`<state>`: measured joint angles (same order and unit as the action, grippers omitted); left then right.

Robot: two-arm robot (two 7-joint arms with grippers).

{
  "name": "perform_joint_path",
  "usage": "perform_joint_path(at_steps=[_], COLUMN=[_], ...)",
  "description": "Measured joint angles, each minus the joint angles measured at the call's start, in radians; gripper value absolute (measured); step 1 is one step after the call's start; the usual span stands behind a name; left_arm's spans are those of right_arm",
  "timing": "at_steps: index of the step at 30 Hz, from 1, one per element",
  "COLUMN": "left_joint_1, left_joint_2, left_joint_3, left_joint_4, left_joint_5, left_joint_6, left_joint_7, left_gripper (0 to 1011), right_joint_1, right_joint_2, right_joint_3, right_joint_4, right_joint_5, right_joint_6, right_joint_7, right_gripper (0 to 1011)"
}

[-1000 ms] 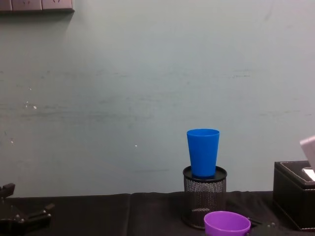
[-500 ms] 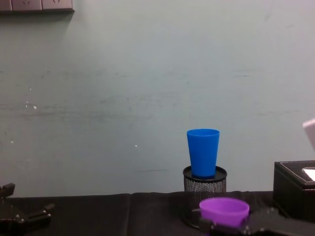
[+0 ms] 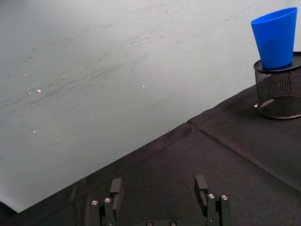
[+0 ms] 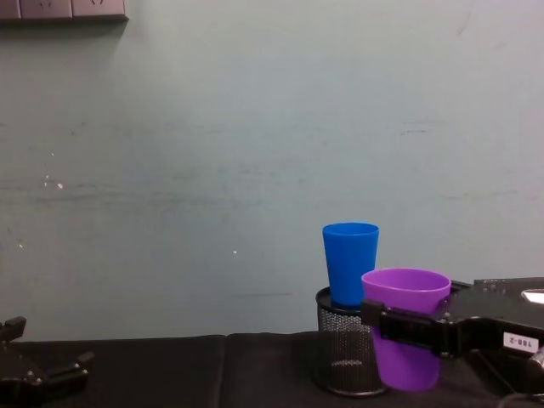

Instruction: Pick up one cup with a gripper and tap it against the other cup.

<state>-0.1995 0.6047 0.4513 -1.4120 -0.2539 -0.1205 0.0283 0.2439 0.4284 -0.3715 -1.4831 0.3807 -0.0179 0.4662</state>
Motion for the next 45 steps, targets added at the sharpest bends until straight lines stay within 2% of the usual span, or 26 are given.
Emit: perform_joint_path(at_steps=[45], left_joint_1=[0.000], left_joint_2=[0.000], left_joint_3=[0.000], left_joint_4=[0.000], left_joint_5=[0.000], left_joint_6=[0.000], left_joint_7=[0.000], left_gripper=[1000], right_joint_1=[0.003], right_joint_2=[-0.005], right_joint_3=[-0.006], right_joint_4=[0.016], right_joint_5=[0.001], right_joint_6=[-0.006], right_joint_7=[0.005], right_gripper=[734])
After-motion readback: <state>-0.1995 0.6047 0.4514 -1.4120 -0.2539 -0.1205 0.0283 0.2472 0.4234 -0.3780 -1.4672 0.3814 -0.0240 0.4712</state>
